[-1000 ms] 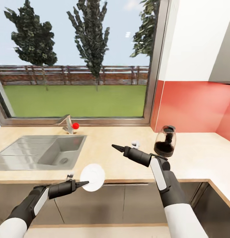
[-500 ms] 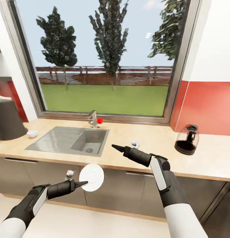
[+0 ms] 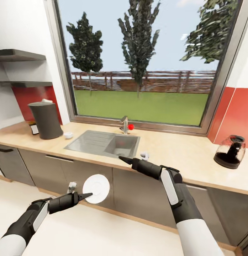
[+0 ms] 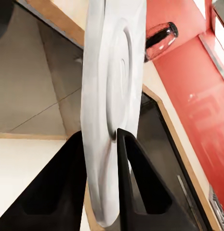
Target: Set up a coffee station on the kitchen countertop: keep the coffee maker on the countertop, move the bottle of coffee from the kitchen shelf to the counter next to the coffee maker, place a paper coffee filter on top of the coffee maker, put the saucer next to the coffee maker with the coffee cup on the saucer, and place the electric kettle next to the coffee maker.
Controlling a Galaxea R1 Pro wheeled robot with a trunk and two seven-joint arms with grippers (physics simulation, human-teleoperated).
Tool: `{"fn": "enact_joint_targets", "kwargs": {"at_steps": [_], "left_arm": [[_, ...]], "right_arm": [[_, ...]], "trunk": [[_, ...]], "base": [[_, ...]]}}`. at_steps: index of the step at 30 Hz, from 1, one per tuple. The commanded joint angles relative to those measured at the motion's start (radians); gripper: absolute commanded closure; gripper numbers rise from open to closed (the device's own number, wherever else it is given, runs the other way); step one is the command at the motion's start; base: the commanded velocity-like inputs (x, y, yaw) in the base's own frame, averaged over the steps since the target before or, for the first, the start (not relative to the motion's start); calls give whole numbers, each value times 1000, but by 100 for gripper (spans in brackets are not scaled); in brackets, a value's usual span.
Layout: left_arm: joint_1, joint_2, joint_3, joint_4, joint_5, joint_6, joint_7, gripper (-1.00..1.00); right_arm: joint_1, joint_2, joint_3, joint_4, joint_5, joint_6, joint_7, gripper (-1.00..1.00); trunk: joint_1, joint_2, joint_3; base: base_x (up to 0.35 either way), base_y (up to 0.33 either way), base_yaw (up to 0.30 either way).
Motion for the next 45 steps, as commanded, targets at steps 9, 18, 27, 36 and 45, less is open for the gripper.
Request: {"fn": "enact_joint_targets", "kwargs": {"at_steps": [9,18,27,36,45], "left_arm": [[-1,2,7,3,3,7,1,100],[-1,0,7,1,1,7,2,100],[-1,42,10,4,1,8,1,100],[-1,94,11,5,3,9,-1,100],[-25,76,91,1,2,49,69,100]], "right_arm": [[-1,1,-3,0,-1,5,2,-100],[-1,0,-3,-1,-1,5,3,-100],[-1,-28,-5,75,1,5,8,-100],[0,-173,-4,671,16,-40,5,-100],[201,-166,20,1198,386,-608,-451,-100]], "trunk": [[0,-3,-2],[0,-3,-2],[0,-3,-2],[0,-3,-2],[0,-3,-2]], "base": [[-226,242,251],[-185,51,19],[-7,-2,0],[0,0,0],[0,0,0]]}}
